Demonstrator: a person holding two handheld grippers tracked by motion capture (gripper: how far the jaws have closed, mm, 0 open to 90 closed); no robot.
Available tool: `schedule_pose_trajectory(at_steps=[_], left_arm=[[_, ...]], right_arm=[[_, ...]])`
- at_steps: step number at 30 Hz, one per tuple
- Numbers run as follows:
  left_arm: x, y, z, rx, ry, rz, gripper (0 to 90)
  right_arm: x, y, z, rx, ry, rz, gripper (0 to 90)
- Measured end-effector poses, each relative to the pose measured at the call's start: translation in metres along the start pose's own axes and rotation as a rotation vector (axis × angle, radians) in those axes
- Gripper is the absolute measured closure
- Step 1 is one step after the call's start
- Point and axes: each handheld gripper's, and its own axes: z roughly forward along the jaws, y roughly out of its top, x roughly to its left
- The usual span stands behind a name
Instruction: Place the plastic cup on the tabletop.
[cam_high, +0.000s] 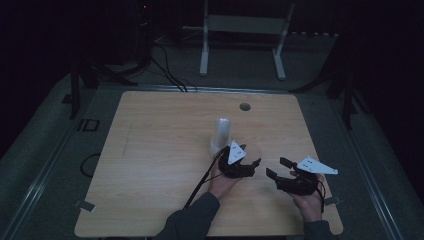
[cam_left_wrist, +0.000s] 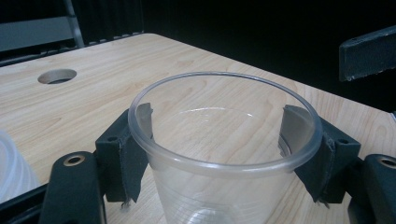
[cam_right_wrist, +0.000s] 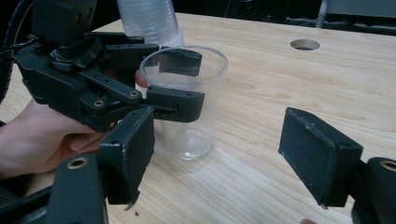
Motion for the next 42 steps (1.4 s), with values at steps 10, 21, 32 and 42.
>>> schedule_pose_trajectory(at_steps=[10,21,32,42], left_arm=[[-0.0009,-0.0013,-0.0001,0.017,-0.017,-0.005,25.1],[-0.0012,-0.0033,-0.0005,0.030,-0.027,-0.007,23.7],[-0.0014,-0.0055,-0.0009,0.052,-0.035,-0.015,18.6],[0.0000,-0.0070,-0.0021,0.053,-0.041,-0.027,15.3]], right_arm=[[-0.0002,-0.0002,0.0005,0.002,0.001,-0.001,26.4],[-0.0001,-0.0005,0.0008,0.004,0.001,0.000,26.4],[-0.0004,-0.0011,0.0013,0.006,0.001,0.000,26.4],[-0.0004,-0.0014,0.0013,0.007,0.000,0.000,26.4]])
